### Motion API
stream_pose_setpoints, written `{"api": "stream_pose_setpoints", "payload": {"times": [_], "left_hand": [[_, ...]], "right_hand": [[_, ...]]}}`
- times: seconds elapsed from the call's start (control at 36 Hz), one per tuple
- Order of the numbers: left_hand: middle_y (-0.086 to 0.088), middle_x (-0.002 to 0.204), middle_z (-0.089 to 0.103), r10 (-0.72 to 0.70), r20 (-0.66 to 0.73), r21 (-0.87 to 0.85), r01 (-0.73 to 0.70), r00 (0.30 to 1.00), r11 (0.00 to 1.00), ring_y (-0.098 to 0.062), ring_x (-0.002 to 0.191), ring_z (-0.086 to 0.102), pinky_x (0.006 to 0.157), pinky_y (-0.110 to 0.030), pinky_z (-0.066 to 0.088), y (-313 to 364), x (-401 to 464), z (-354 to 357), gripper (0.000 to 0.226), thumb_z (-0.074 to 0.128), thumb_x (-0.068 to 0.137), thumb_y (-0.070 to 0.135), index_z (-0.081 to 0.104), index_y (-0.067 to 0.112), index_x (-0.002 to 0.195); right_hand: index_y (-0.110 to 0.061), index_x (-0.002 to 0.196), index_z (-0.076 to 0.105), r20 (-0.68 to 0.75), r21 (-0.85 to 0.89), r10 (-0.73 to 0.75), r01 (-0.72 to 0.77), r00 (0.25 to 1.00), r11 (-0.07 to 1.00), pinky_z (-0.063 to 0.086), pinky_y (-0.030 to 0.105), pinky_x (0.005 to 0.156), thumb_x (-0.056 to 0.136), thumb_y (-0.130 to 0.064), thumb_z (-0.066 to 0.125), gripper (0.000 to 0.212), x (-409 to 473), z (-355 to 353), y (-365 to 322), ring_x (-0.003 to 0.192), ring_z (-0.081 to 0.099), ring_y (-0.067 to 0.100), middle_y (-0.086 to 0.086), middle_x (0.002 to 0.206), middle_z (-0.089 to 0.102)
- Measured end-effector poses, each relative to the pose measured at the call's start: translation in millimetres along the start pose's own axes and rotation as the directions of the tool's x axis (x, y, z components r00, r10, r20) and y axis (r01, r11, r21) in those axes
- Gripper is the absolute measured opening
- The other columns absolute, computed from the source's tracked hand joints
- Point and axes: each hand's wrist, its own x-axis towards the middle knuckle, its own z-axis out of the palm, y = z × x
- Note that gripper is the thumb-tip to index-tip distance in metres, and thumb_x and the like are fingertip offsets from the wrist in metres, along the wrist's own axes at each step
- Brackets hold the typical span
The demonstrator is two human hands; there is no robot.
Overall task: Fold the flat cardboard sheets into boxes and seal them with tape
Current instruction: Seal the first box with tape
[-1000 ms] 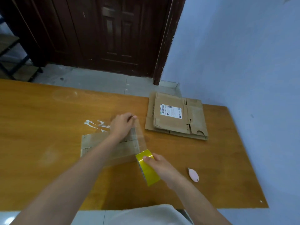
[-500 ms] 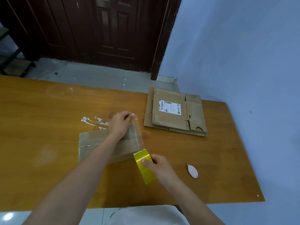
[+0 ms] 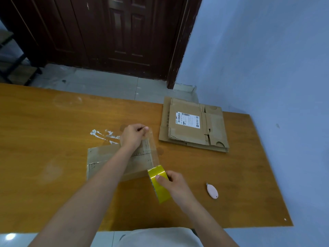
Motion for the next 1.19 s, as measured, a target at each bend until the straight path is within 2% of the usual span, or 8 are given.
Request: {"api": "stream_pose_setpoints", "payload": {"times": [0.33, 0.61, 0.75, 0.86, 0.94, 1.03, 1.08, 1.19], "left_hand": [[0.007, 0.089, 0.066, -0.061, 0.081, 0.215, 0.042, 0.995, 0.976, -0.013, 0.081, 0.057, 0.057, -0.026, 0.034, 3.8, 0.0, -1.4, 0.024, 0.053, 0.093, 0.043, 0.069, 0.026, 0.101], [-0.010, 0.130, 0.057, -0.330, 0.403, 0.444, 0.134, 0.854, 0.886, -0.027, 0.120, 0.051, 0.099, -0.035, 0.040, 15.1, 21.2, -7.0, 0.041, 0.061, 0.089, 0.036, 0.062, 0.011, 0.122], [-0.011, 0.138, 0.048, -0.407, 0.394, 0.643, 0.070, 0.824, 0.763, -0.027, 0.124, 0.048, 0.100, -0.035, 0.038, 19.0, 22.8, -13.4, 0.044, 0.036, 0.101, 0.035, 0.050, 0.007, 0.132], [-0.012, 0.141, 0.046, -0.398, 0.368, 0.651, 0.073, 0.840, 0.755, -0.028, 0.126, 0.046, 0.102, -0.035, 0.036, 23.5, 15.0, -11.9, 0.039, 0.027, 0.102, 0.017, 0.049, 0.002, 0.131], [-0.014, 0.139, 0.047, -0.380, 0.326, 0.610, 0.115, 0.866, 0.784, -0.029, 0.125, 0.048, 0.101, -0.035, 0.038, 19.8, 13.9, -7.8, 0.038, 0.030, 0.101, 0.014, 0.051, 0.000, 0.129], [-0.015, 0.126, 0.058, -0.294, 0.151, 0.502, 0.183, 0.944, 0.845, -0.031, 0.114, 0.056, 0.090, -0.037, 0.047, 9.1, 15.9, -1.9, 0.032, 0.045, 0.092, 0.014, 0.060, 0.006, 0.119], [-0.012, 0.116, 0.064, -0.091, -0.007, 0.398, 0.086, 0.996, 0.914, -0.030, 0.107, 0.059, 0.085, -0.036, 0.047, 3.6, 9.3, -1.1, 0.028, 0.048, 0.091, 0.014, 0.064, 0.015, 0.114], [-0.007, 0.107, 0.064, 0.378, -0.178, 0.401, -0.283, 0.909, 0.871, -0.028, 0.103, 0.054, 0.085, -0.040, 0.037, -12.7, -22.3, -3.2, 0.024, 0.052, 0.087, 0.013, 0.065, 0.013, 0.107]], "right_hand": [[-0.011, 0.095, 0.066, 0.008, 0.021, 0.033, -0.033, 0.999, 0.999, 0.050, 0.020, 0.060, 0.093, -0.025, 0.057, 0.017, 5.8, 3.1, 12.4, 0.069, 0.062, 0.011, 0.002, 0.081, 0.065], [-0.018, 0.087, 0.063, 0.046, 0.002, 0.028, -0.028, 0.999, 1.000, 0.050, 0.023, 0.065, 0.093, -0.028, 0.057, 0.013, 7.6, 2.3, 14.2, 0.072, 0.061, 0.011, -0.003, 0.080, 0.063], [-0.019, 0.081, 0.062, 0.055, 0.000, 0.029, -0.029, 0.998, 1.000, 0.049, 0.022, 0.063, 0.093, -0.025, 0.057, 0.014, 9.4, 2.1, 12.2, 0.068, 0.060, 0.010, -0.004, 0.076, 0.061], [-0.019, 0.079, 0.060, 0.050, -0.011, 0.029, -0.029, 0.998, 1.000, 0.047, 0.031, 0.067, 0.092, -0.026, 0.059, 0.015, 11.8, 2.1, 13.0, 0.072, 0.058, 0.018, 0.003, 0.079, 0.060], [-0.021, 0.076, 0.060, 0.060, -0.017, 0.021, -0.020, 0.998, 1.000, 0.047, 0.025, 0.064, 0.093, -0.023, 0.058, 0.017, 13.4, 1.7, 14.0, 0.065, 0.058, 0.011, -0.002, 0.073, 0.059], [-0.023, 0.080, 0.061, 0.077, -0.011, 0.016, -0.016, 0.997, 1.000, 0.049, 0.021, 0.062, 0.093, -0.022, 0.057, 0.014, 14.9, -0.8, 16.9, 0.064, 0.060, 0.005, -0.007, 0.074, 0.061], [-0.020, 0.084, 0.062, 0.081, 0.000, -0.001, 0.001, 0.997, 1.000, 0.049, 0.021, 0.060, 0.093, -0.021, 0.058, 0.010, 15.6, -2.9, 21.4, 0.063, 0.060, 0.004, -0.006, 0.075, 0.062], [-0.020, 0.082, 0.062, 0.056, 0.017, -0.062, 0.061, 0.997, 0.998, 0.048, 0.021, 0.055, 0.084, -0.031, 0.063, 0.011, 18.4, -4.7, 24.4, 0.056, 0.057, 0.003, -0.010, 0.064, 0.062]]}}
